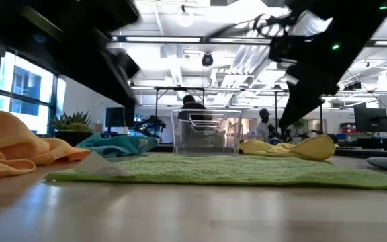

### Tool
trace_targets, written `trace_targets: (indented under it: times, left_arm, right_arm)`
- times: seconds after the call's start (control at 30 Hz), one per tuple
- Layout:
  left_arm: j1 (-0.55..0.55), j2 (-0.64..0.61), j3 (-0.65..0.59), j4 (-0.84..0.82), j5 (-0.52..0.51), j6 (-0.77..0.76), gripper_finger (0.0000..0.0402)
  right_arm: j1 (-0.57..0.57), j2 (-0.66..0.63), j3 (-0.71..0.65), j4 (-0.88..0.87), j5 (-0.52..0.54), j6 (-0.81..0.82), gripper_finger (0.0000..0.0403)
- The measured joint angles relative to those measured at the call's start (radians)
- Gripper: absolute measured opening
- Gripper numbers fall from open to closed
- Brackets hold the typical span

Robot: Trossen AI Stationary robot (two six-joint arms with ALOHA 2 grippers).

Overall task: Fold microfiber towels
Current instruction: Fold the green microfiber cloth

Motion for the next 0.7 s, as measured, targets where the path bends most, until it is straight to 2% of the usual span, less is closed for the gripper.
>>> trace_targets:
  times: [0.1,0.23,0.43,0.57,0.7]
  left_arm:
    - [0.096,0.032,0.002,0.058,-0.011,0.042,0.0005]
    - [0.213,0.084,0.000,0.085,-0.024,0.042,0.0012]
    - [0.309,0.177,-0.002,0.086,-0.013,-0.004,0.0002]
    - [0.291,0.200,-0.001,0.067,-0.008,-0.062,0.0002]
    - [0.241,0.183,0.000,0.000,-0.075,-0.135,0.0001]
  right_arm:
    - [0.048,-0.005,-0.093,0.236,-0.044,0.036,0.0000]
    - [0.078,0.007,-0.186,0.417,-0.050,0.079,0.0000]
    - [0.086,-0.004,-0.250,0.439,-0.076,0.102,0.0000]
    - [0.095,-0.011,-0.256,0.427,-0.084,0.100,0.0000]
    - [0.105,-0.029,-0.255,0.387,-0.088,0.082,0.0000]
